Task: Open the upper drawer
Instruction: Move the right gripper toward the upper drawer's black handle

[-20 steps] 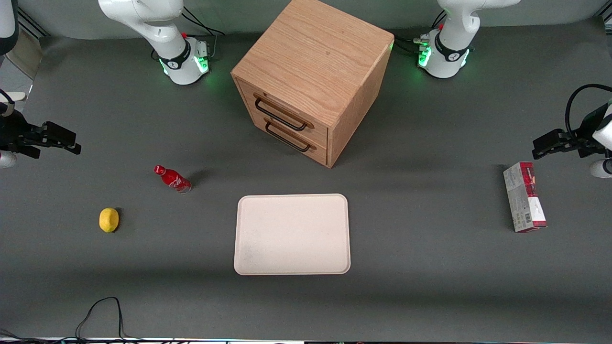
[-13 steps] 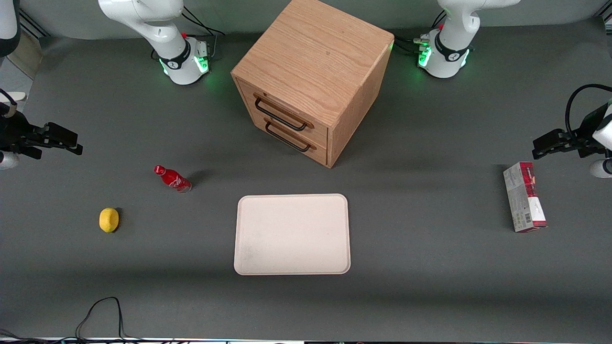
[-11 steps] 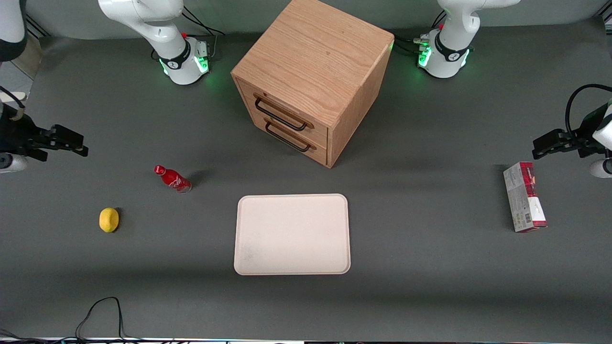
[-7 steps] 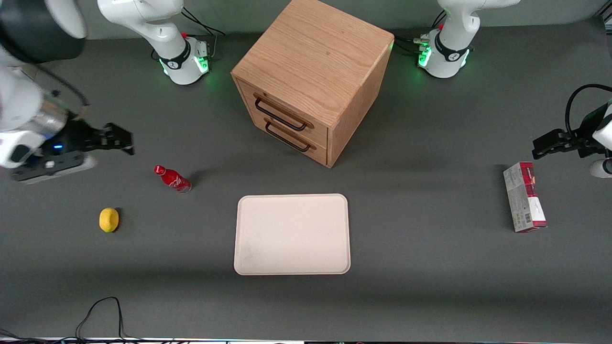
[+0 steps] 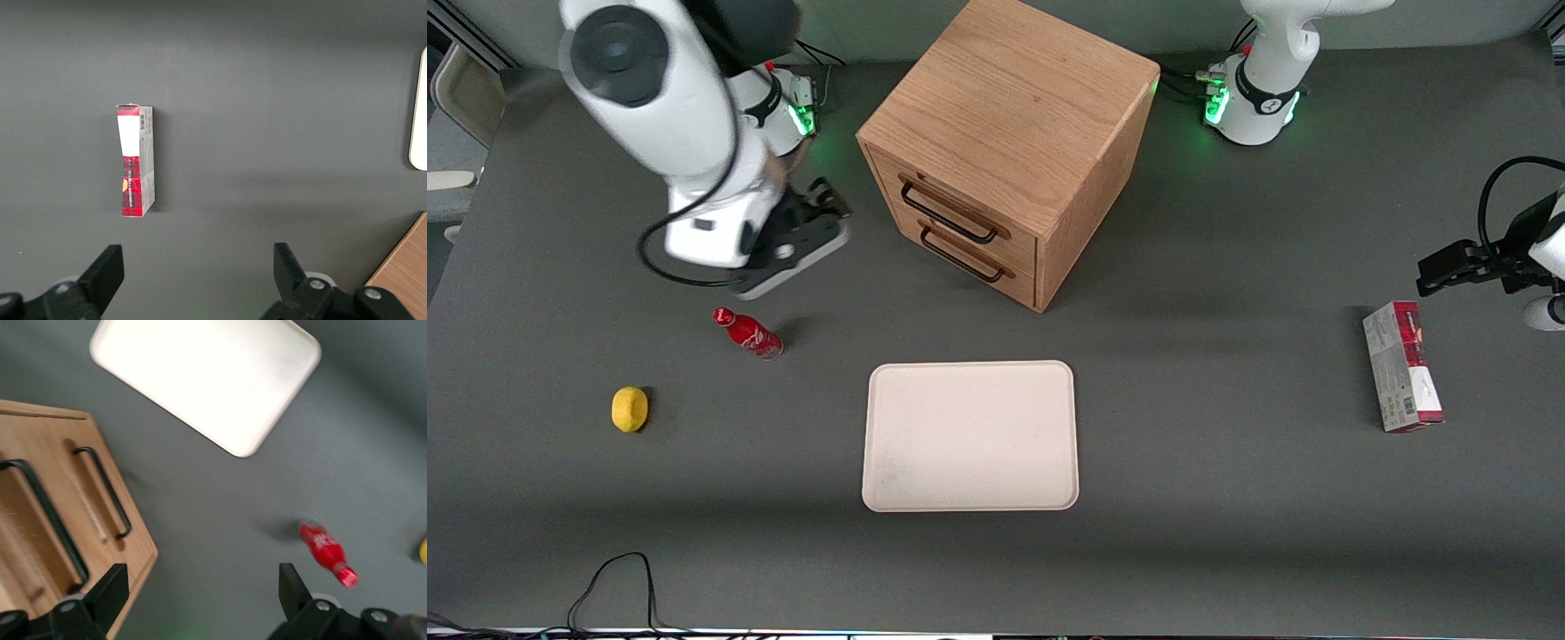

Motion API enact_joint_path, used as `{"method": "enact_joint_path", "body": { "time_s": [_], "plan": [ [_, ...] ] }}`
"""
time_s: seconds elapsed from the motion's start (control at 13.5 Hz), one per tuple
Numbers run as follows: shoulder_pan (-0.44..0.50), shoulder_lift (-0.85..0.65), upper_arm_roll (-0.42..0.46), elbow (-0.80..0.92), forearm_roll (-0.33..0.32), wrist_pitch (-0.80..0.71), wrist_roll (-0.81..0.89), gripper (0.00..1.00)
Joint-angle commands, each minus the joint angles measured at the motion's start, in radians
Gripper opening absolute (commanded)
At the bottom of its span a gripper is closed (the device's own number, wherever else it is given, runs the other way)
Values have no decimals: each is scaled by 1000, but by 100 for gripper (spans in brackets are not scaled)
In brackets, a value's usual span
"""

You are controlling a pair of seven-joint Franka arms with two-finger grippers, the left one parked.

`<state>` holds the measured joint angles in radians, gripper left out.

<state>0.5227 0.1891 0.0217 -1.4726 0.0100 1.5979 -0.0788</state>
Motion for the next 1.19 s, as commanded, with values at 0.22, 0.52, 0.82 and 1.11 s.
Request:
{"method": "enact_joint_path", "body": {
  "time_s": [0.22,0.52,0.82,1.11],
  "plan": [
    [135,42,-11,26,-8,57,-111,100],
    [135,43,4,-8,-5,65,-214,100],
    [134,35,-2,-25,103,65,-266,100],
    [132,15,-9,-51,169,65,-269,100]
  ]
}}
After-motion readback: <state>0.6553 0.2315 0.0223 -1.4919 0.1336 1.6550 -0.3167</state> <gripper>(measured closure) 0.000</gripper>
